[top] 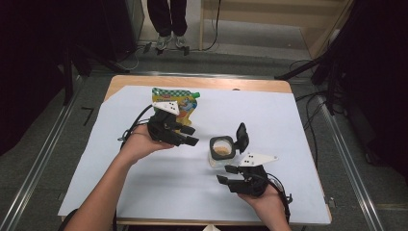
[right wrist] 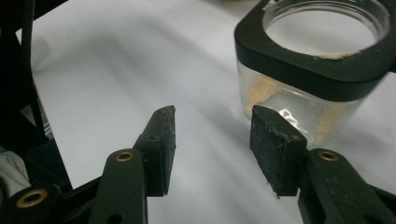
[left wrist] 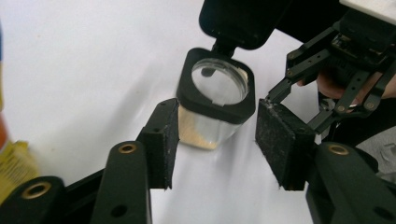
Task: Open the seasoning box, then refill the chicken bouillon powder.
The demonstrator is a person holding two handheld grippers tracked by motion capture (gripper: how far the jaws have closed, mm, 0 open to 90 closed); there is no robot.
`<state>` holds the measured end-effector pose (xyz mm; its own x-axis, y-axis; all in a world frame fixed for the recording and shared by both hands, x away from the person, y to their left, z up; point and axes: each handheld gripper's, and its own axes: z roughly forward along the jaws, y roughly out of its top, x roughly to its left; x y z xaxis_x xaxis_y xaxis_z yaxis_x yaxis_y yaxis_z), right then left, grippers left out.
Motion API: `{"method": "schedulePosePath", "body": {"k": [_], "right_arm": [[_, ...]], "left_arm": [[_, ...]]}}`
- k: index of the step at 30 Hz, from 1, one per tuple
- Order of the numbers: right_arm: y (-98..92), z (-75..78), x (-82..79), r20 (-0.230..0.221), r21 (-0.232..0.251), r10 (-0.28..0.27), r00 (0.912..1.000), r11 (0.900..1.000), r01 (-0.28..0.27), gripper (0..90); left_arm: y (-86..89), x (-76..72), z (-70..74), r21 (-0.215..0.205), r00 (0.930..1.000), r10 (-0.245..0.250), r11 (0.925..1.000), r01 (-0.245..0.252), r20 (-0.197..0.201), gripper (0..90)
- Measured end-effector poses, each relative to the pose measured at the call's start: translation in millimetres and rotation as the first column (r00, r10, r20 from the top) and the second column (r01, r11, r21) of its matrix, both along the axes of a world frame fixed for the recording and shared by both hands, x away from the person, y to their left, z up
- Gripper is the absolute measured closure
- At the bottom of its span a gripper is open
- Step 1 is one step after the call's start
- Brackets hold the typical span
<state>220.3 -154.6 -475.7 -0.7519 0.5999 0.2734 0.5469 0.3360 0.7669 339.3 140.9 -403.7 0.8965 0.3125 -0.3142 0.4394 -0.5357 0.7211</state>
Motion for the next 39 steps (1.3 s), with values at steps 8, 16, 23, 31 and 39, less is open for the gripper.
{"method": "schedulePosePath", "body": {"k": [8, 16, 23, 31, 39], "right_arm": [[13.2, 0.6, -2.0, 0.029, 0.004, 0.037, 0.9989, 0.999, -0.037, 48.9], [25.8, -2.9, 3.3, 0.021, 0.000, 0.074, 0.9970, 0.997, -0.074, 47.2], [38.0, -3.4, 4.5, 0.032, -0.004, 0.121, 0.9921, 0.993, -0.121, 46.9], [54.4, -4.3, 6.0, 0.043, -0.021, 0.172, 0.9842, 0.985, -0.171, 45.5], [67.5, -5.7, 7.8, 0.045, -0.023, 0.214, 0.9757, 0.977, -0.214, 46.0]], "left_arm": [[16.2, 2.7, 3.1, 0.014, 0.9991, 0.038, 0.9992, -0.038, 0.020, 44.4], [39.5, 2.0, 18.0, 0.011, 0.9945, 0.084, 0.9963, -0.085, 0.062, 44.6], [64.5, 1.4, 20.1, 0.019, 0.9870, 0.147, 0.9888, -0.148, 0.066, 48.9], [91.4, 0.7, 18.2, 0.032, 0.9702, 0.232, 0.9716, -0.235, 0.071, 47.4], [117.1, 4.2, 10.5, 0.058, 0.9493, 0.300, 0.9503, -0.306, 0.093, 47.2]]}}
